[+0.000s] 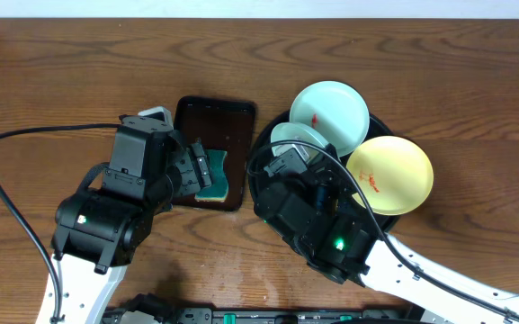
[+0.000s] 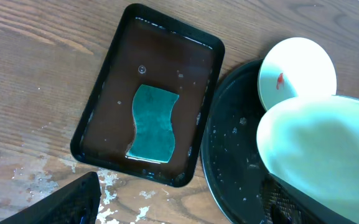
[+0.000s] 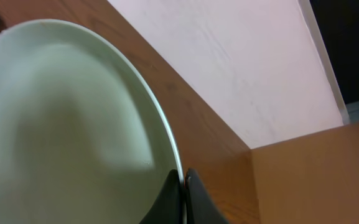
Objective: Clean dirty plates on tray and stack at the side
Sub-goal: 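Grasp the cleaned pale green plate rim with the right gripper and lift, then move the plate right and set it on the table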
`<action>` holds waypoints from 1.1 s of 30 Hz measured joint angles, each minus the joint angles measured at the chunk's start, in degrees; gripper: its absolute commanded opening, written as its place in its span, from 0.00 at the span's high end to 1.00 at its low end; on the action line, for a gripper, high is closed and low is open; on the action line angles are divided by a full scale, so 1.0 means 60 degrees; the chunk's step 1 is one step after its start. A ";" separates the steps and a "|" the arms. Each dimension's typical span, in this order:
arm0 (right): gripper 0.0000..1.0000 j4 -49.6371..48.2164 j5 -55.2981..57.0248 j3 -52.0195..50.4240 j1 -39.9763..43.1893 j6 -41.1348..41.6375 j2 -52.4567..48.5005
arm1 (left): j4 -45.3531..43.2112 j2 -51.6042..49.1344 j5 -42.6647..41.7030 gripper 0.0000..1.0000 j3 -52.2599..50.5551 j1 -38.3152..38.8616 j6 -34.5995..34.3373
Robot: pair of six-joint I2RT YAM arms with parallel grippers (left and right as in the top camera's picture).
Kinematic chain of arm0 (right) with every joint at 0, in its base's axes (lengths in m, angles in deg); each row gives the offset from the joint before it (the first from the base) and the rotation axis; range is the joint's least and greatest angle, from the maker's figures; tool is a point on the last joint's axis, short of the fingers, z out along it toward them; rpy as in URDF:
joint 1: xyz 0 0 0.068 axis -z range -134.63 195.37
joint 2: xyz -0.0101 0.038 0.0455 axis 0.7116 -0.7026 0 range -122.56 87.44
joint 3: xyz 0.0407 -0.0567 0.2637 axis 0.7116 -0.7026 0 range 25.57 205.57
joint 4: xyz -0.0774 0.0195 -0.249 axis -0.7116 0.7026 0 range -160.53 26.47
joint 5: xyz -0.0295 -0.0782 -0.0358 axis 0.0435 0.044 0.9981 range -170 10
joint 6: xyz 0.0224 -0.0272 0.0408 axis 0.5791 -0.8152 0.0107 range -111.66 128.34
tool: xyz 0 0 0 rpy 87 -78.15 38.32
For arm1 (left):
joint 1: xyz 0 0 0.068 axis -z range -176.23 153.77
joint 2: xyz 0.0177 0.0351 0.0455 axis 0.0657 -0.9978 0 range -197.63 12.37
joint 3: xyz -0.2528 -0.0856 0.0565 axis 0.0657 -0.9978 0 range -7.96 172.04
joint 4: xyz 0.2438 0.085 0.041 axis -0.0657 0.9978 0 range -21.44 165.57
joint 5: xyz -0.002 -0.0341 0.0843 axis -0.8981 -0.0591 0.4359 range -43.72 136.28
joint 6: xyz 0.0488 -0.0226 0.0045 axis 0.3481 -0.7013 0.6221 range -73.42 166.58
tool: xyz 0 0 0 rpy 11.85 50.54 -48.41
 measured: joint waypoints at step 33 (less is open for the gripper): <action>0.99 0.0495 -1.3103 0.0062 1.5238 0.5431 0.0076 | 0.0004 0.0000 -0.0029 0.18 0.0000 0.0000 0.0000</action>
